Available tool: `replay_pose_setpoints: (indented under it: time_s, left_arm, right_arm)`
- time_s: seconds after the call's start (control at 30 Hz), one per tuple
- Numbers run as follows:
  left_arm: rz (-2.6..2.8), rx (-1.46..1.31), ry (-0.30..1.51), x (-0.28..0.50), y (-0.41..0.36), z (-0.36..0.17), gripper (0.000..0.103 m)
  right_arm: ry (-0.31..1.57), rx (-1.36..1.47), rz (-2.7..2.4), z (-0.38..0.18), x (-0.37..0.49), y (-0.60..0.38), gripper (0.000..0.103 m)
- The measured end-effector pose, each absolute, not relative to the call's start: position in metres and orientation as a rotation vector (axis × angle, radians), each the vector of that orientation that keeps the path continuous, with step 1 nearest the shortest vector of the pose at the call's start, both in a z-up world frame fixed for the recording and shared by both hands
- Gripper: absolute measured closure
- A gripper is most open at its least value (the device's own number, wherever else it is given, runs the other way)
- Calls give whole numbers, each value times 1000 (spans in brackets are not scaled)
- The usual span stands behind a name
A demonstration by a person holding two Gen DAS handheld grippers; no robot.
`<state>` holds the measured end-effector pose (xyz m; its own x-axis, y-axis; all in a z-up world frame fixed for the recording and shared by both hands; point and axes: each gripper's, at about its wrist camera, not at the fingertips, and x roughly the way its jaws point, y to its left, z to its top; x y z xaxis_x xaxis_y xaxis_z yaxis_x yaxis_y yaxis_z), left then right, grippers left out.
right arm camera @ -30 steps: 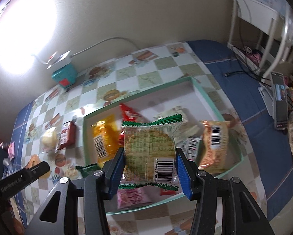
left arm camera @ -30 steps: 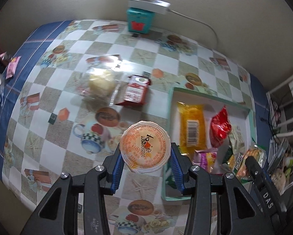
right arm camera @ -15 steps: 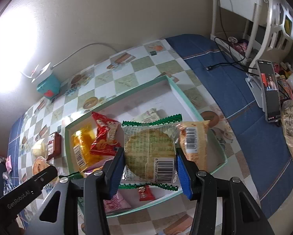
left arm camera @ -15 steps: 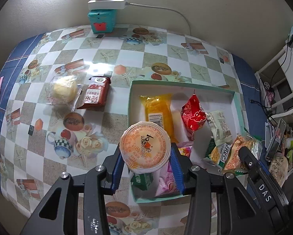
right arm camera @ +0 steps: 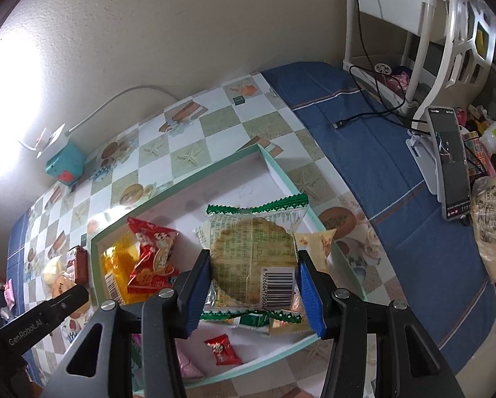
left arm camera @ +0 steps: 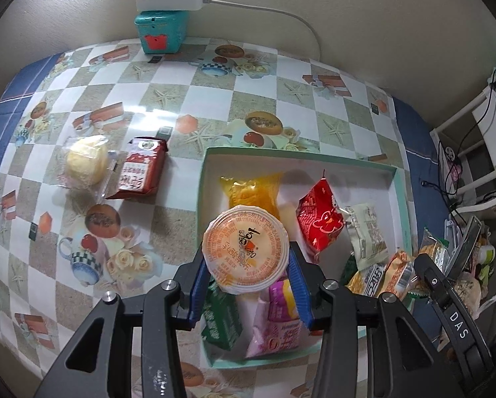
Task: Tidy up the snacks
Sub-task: 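Carry the jelly cup with the left tool while the right carries the cracker pack over the tray, then open both tools to drop the jelly cup and cracker pack into the tray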
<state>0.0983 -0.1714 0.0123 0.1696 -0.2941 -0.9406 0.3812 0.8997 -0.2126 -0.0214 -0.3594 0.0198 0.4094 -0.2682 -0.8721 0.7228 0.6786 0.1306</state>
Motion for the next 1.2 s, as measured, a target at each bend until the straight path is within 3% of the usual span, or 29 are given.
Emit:
replay_pose_setpoints:
  time_s: [1.2]
  left_arm:
    - [-538, 162, 1327, 103, -221, -19, 57]
  right_arm:
    - [1023, 481, -678, -23, 24, -376, 49]
